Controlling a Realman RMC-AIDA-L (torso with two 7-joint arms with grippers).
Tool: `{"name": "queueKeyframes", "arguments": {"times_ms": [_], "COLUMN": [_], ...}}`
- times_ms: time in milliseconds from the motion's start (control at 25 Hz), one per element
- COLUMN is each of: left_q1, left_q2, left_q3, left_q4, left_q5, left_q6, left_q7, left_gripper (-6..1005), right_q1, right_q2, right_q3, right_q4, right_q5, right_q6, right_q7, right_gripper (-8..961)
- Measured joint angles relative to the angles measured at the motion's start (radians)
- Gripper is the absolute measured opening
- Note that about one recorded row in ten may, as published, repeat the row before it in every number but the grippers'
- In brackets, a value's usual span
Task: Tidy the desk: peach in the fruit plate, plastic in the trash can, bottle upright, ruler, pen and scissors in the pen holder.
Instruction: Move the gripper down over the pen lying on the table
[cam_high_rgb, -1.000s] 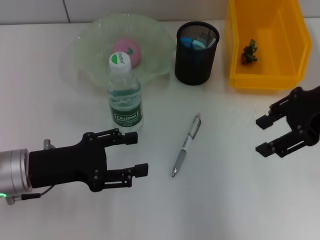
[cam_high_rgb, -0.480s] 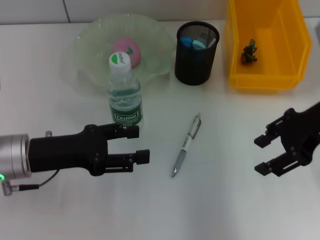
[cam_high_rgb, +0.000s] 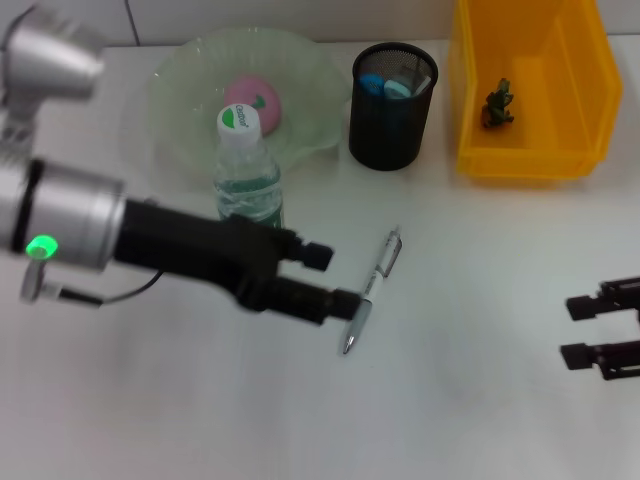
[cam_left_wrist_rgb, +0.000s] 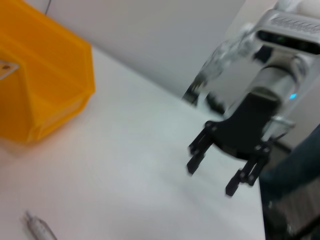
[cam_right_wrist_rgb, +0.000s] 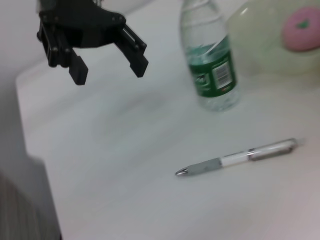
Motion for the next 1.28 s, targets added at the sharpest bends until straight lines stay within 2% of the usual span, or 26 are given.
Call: {"name": "queueKeyframes", "arguments": {"times_ms": [40,80,200,280,440,520,560,640,680,800,1000,1280], "left_q1": [-0.014,-0.069,-0.069,-0.19,-0.232,-0.242,-0.259,-0.269,-0.278,-0.304,-0.334,-0.347], "left_q2": [0.0,-0.001,-0.001,-0.007,-0.008,-0.008,-0.008,-0.008,-0.008,-0.008,-0.008,-0.008], "left_q3": [0.015,0.064,0.064,0.149,0.2,0.221,0.271,0.292,0.304,0.343,0.418,0.539], "left_q4": [0.021,0.082,0.082,0.114,0.1,0.099,0.09,0.076,0.062,0.001,-0.075,-0.081], "left_q5": [0.016,0.073,0.073,0.222,0.298,0.326,0.371,0.381,0.385,0.39,0.391,0.391], "left_q6": [-0.004,-0.019,-0.019,-0.068,-0.116,-0.137,-0.177,-0.192,-0.205,-0.249,-0.333,-0.431], "left_q7": [-0.041,-0.167,-0.167,-0.361,-0.436,-0.462,-0.513,-0.53,-0.541,-0.568,-0.611,-0.666], "left_gripper": [667,666,666,666,665,665,665,665,664,664,663,662], "right_q1": [-0.01,-0.03,-0.052,-0.086,-0.117,-0.135,-0.14,-0.143,-0.146,-0.143,-0.135,-0.118], "right_q2": [-0.003,-0.009,-0.012,-0.013,-0.013,-0.023,-0.031,-0.038,-0.05,-0.055,-0.056,-0.057], "right_q3": [0.03,0.091,0.143,0.195,0.271,0.354,0.37,0.374,0.378,0.379,0.38,0.381], "right_q4": [0.021,0.068,0.105,0.141,0.179,0.233,0.251,0.267,0.296,0.317,0.324,0.357], "right_q5": [0.0,0.0,0.0,0.001,0.011,0.015,0.016,0.017,0.018,0.018,0.019,0.02], "right_q6": [0.0,-0.002,-0.01,-0.026,-0.078,-0.146,-0.158,-0.161,-0.16,-0.155,-0.153,-0.13], "right_q7": [-0.022,-0.069,-0.11,-0.163,-0.242,-0.342,-0.365,-0.374,-0.382,-0.384,-0.385,-0.386], "right_gripper": [653,653,653,653,653,653,653,652,652,652,652,652]}}
